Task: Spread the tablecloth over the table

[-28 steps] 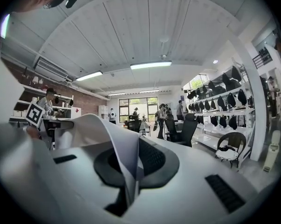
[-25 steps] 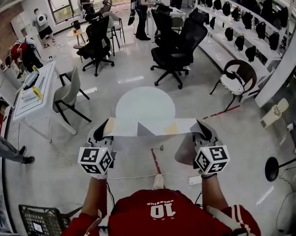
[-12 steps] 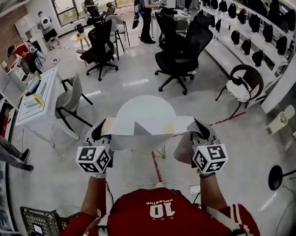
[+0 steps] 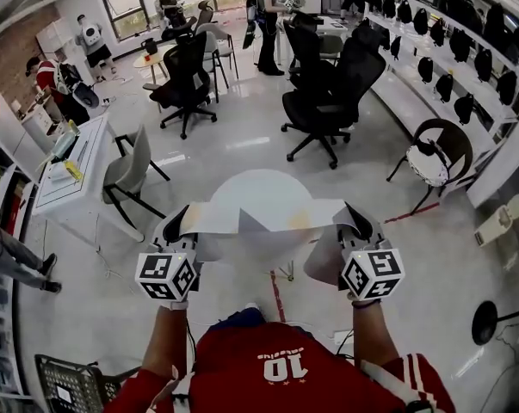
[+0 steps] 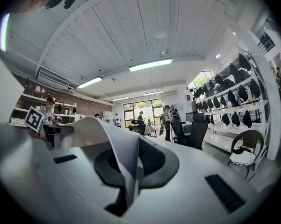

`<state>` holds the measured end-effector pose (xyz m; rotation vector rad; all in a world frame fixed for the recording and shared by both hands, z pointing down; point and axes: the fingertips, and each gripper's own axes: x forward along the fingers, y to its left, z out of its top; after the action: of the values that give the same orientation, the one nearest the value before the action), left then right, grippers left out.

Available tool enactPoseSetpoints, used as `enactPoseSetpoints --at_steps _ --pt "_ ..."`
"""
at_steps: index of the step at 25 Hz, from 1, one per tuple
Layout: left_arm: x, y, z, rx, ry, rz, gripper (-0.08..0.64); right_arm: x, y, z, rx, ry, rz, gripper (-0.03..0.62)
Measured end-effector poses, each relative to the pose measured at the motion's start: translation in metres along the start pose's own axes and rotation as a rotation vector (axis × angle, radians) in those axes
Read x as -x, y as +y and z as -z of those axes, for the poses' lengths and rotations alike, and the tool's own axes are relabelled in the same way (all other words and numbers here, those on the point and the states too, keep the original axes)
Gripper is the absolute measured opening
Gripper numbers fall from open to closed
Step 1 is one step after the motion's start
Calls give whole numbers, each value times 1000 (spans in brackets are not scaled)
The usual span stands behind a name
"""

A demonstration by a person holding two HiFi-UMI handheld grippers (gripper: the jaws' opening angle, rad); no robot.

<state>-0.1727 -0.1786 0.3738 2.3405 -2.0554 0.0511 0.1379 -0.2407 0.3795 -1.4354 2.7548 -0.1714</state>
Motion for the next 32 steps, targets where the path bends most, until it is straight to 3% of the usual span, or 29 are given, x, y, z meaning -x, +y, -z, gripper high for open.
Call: enactPoseSetpoints --at_steps 14,32 --pt "-73 34 -15 -24 -23 25 12 -70 -20 -16 22 8 51 17" --pt "-215 83 -133 -118 -257 53 12 -179 -53 -118 106 -225 110 17"
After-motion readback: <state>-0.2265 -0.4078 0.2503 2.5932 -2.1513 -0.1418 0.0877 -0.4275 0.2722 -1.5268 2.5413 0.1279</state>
